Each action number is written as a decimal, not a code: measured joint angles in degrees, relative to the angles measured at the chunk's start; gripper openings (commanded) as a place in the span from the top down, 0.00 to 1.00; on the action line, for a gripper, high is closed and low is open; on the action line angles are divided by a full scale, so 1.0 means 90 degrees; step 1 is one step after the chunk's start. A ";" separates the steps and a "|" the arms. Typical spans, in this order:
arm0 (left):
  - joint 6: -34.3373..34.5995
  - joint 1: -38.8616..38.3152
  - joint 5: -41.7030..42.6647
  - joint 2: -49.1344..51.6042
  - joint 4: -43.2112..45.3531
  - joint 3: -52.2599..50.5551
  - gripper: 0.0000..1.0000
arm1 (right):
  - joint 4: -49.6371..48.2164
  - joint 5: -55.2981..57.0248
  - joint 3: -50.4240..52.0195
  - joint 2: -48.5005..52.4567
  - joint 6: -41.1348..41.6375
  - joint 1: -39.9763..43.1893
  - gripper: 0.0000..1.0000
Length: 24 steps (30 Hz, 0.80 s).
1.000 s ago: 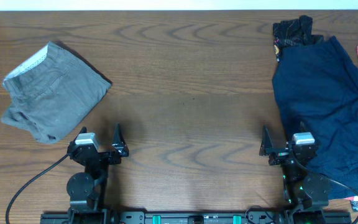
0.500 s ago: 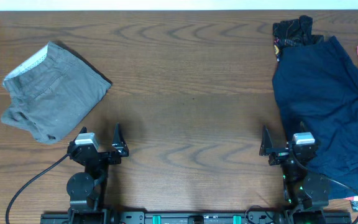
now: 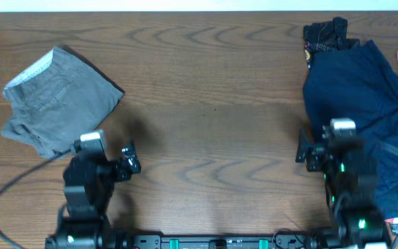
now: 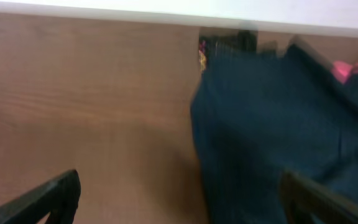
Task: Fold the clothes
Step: 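Reach the right gripper into the navy clothing pile and grasp the navy shorts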
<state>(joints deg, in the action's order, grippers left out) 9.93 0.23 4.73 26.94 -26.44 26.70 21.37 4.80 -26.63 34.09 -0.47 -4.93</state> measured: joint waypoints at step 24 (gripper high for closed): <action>0.0041 0.0000 0.0374 0.4046 -0.2327 0.2586 0.02 | 0.0512 0.1396 -0.3235 0.6975 0.0134 0.0571 0.13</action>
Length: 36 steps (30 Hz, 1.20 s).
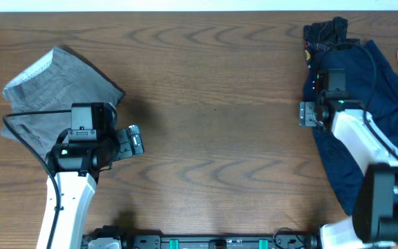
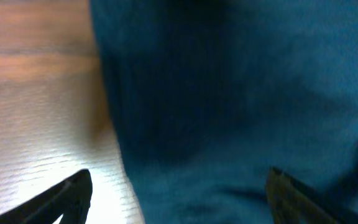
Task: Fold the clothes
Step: 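Reach the right gripper into the navy clothing pile and grasp the navy shorts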
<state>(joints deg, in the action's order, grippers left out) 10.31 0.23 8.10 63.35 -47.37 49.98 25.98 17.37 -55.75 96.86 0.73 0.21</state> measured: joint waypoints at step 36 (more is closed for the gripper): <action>0.0000 0.0000 0.0061 0.0034 0.0007 0.0000 0.02 | 0.0996 -0.1015 -0.2431 -0.2052 0.0053 0.0330 0.99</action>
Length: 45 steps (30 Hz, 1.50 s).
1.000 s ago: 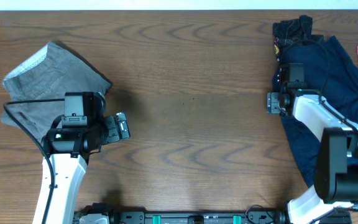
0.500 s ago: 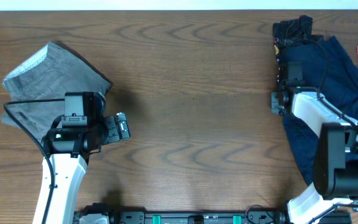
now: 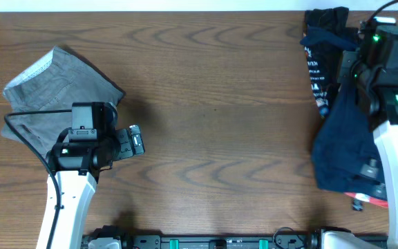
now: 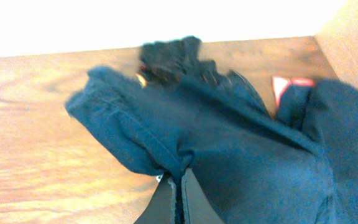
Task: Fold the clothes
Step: 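Reach the right gripper into the navy clothing pile and grasp the navy shorts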
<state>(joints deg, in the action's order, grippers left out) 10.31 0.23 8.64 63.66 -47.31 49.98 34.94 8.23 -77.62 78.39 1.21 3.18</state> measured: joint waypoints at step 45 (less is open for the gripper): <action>0.0000 0.0000 0.0000 0.0000 0.0041 0.0000 0.02 | 0.3322 -0.1554 -0.0678 0.2764 0.0274 -0.1795 0.55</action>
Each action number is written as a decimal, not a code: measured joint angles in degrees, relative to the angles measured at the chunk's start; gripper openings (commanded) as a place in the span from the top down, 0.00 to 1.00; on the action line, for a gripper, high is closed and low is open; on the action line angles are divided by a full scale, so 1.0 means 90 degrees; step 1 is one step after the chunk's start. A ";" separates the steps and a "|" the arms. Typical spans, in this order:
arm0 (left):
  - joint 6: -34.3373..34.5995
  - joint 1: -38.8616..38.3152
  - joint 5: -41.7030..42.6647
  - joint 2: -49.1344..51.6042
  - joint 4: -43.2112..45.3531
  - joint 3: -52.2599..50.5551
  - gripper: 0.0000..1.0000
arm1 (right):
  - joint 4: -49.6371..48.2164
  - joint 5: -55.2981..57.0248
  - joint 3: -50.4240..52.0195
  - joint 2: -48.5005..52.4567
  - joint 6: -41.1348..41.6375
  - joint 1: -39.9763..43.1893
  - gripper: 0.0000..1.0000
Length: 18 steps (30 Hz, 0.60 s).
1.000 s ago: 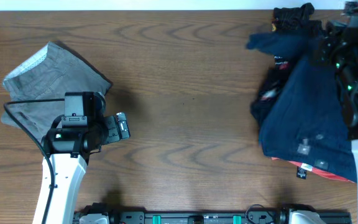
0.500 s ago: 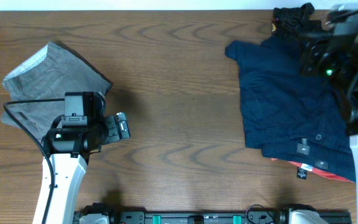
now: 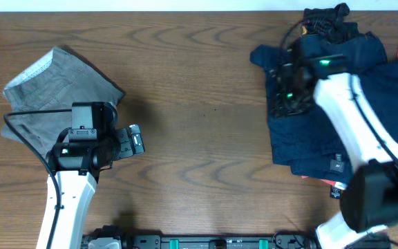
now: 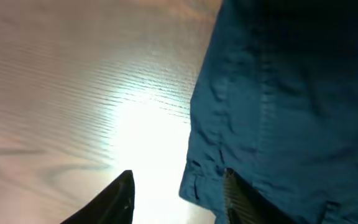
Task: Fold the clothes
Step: 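Reach the right gripper into the navy clothing pile and grasp the navy shorts, then drag the navy shorts with the right gripper leftward onto the open table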
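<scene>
A dark blue garment [image 3: 323,121] lies crumpled on the right half of the wooden table. My right gripper [image 3: 282,93] hangs over its left edge. In the right wrist view this gripper [image 4: 176,199] is open, with the garment's hem [image 4: 197,180] between the fingers and one fingertip [image 4: 235,193] over the blue cloth. Folded grey shorts [image 3: 54,86] lie at the far left. My left gripper [image 3: 134,140] stands open just right of the shorts and holds nothing.
A black garment [image 3: 327,17] is bunched at the back edge behind the blue one. A pink-red cloth shows at the right edge, and a red scrap [image 3: 337,188] peeks from under the blue garment's front. Bare wood [image 3: 206,117] spans the middle.
My right gripper was shut on the blue garment, lifted at the back right. It is now open over the garment's left edge, and the garment lies farther left on the table.
Both arms stood low at the front, the right gripper open facing the blue garment. Then the right gripper was over the garment's left edge and the left arm beside the grey shorts. Then the right was shut on lifted cloth; now the garment lies released farther left.
</scene>
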<state>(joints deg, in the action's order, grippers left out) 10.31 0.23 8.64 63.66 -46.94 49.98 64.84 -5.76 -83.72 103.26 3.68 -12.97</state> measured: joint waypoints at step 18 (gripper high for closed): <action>0.0000 0.0000 0.0000 0.0000 0.0000 0.0000 0.02 | 0.0034 0.1564 0.0017 0.1770 0.1547 -0.0590 0.67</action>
<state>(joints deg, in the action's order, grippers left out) 10.31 0.23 8.64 63.66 -46.94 49.98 65.14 8.32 -83.57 119.20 17.61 -18.28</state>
